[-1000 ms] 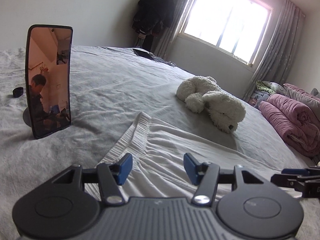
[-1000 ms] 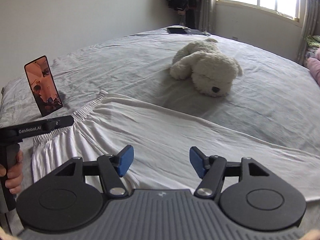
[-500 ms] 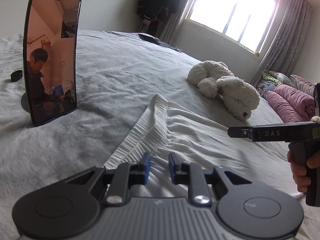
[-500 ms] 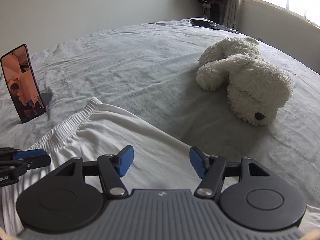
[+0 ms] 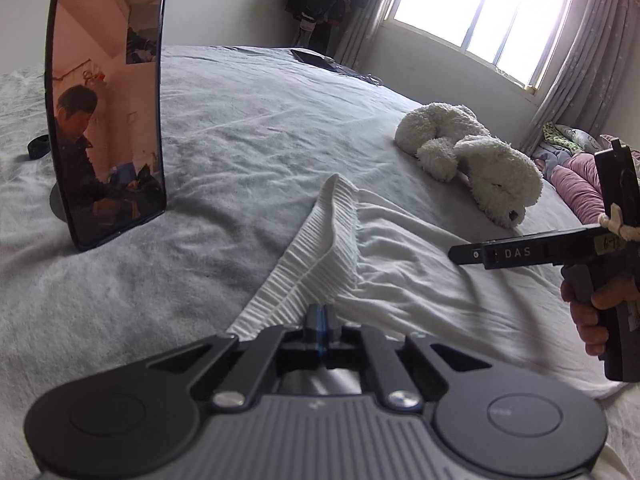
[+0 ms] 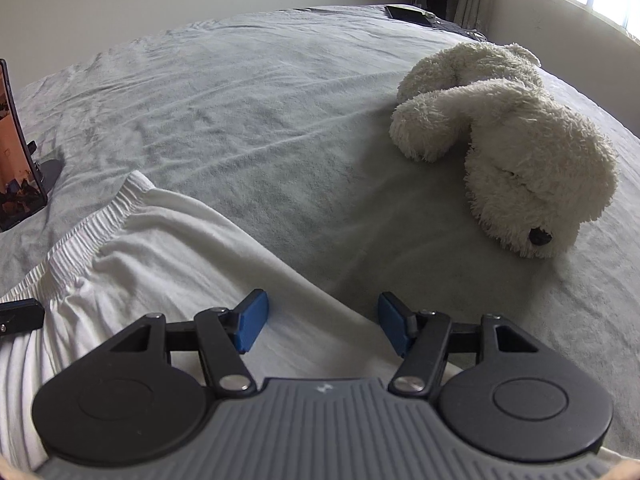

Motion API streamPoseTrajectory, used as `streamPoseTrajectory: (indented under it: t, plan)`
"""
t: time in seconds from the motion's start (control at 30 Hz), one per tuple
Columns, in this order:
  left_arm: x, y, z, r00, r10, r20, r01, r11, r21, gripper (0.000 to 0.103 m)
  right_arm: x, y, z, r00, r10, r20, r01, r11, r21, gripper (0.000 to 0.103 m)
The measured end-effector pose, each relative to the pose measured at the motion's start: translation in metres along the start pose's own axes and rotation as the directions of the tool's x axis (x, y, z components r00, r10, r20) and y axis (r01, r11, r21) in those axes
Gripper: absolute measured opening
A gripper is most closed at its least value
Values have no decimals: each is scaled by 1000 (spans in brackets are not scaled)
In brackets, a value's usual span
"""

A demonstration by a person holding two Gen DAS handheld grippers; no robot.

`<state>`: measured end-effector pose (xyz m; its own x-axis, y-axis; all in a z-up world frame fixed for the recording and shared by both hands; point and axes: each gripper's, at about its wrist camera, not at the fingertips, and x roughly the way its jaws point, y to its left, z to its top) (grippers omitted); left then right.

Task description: Fold clothes

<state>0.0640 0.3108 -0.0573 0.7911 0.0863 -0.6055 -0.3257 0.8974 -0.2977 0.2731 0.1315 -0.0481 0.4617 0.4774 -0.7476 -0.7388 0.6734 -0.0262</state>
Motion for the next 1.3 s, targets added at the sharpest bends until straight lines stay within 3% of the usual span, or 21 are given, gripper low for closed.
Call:
streamPoseTrajectory:
  t: [0.1,0.2,0.63,0.8,1.07,1.3]
  plan:
    - [0,2,1,1000,-8,-7,8,1000,-7,3,-2,5,2,1000,29,-6,-29,999,13,35]
    - [1,3,1,1000,-14,-11,14,1000,-4,3,-7,14,4,999,40,-16,-40,999,11,5]
    - [3,13,6,998,-51,-41,48,995,-90,3,-110,56,11,997,18,79,-16,999,-30,3]
    - [4,17,7,996,-67,-50,60,989,-133,3,-141,86,-2,998,25,63,-22,999,-50,3]
    - [6,33,9,989,-128,-68,108,964,-245,3,-162,131,-43,995,98,8,-97,993,-67,3]
    - [7,40,9,983,-167,-76,138,946,-293,3,-130,149,-88,984,157,-84,-157,988,10,3]
